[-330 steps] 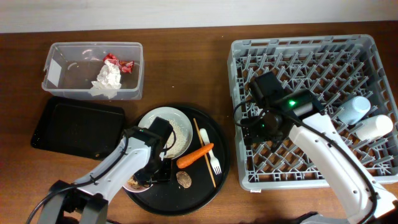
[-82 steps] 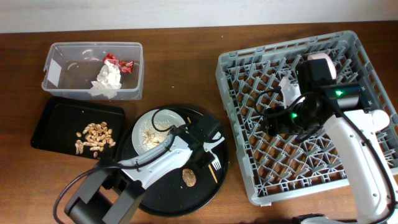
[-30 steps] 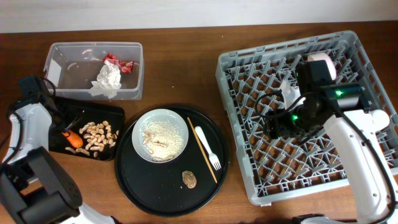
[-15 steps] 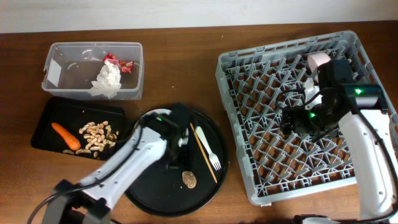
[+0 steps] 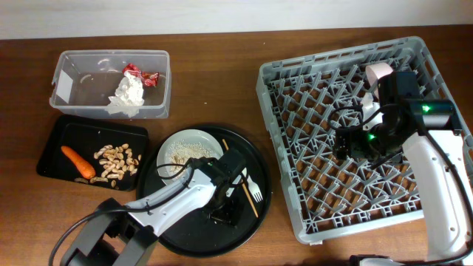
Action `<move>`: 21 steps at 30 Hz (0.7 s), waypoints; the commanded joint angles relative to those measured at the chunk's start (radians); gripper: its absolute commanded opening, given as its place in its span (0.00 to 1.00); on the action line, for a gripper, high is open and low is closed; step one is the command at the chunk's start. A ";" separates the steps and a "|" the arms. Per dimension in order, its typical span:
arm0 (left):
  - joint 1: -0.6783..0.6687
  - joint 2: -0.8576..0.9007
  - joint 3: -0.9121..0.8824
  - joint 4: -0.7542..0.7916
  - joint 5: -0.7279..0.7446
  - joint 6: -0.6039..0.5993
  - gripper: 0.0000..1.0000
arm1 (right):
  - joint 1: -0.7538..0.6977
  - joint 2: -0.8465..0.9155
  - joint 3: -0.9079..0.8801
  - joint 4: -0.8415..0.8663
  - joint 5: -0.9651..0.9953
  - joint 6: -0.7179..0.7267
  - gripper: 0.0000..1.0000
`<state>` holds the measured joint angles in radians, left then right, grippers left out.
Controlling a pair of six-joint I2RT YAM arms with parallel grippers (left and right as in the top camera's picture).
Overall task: Sort waste into correct bins and load items into the dishwasher rack
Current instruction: 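Grasp the walnut with the left gripper and lift it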
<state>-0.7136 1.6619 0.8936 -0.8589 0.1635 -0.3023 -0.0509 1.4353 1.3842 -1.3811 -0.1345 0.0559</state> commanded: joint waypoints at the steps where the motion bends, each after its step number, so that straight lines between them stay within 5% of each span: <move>1: -0.004 0.012 -0.010 -0.023 0.088 -0.003 0.82 | -0.005 -0.008 0.000 -0.003 0.012 0.000 0.93; 10: -0.005 0.045 -0.010 0.020 -0.032 0.004 0.81 | -0.002 -0.008 0.000 -0.010 0.011 0.000 0.93; 15: -0.006 0.090 -0.009 0.023 -0.031 0.005 0.38 | -0.002 -0.008 0.000 -0.011 0.011 0.000 0.92; 18: -0.006 0.090 0.000 0.002 -0.085 0.005 0.39 | -0.002 -0.008 0.000 -0.011 0.011 0.000 0.93; 21: -0.006 0.090 0.056 -0.064 -0.163 0.004 0.55 | -0.002 -0.008 0.000 -0.010 0.011 0.000 0.93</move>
<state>-0.7216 1.7168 0.9295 -0.8898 0.0834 -0.3054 -0.0509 1.4353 1.3842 -1.3880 -0.1314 0.0555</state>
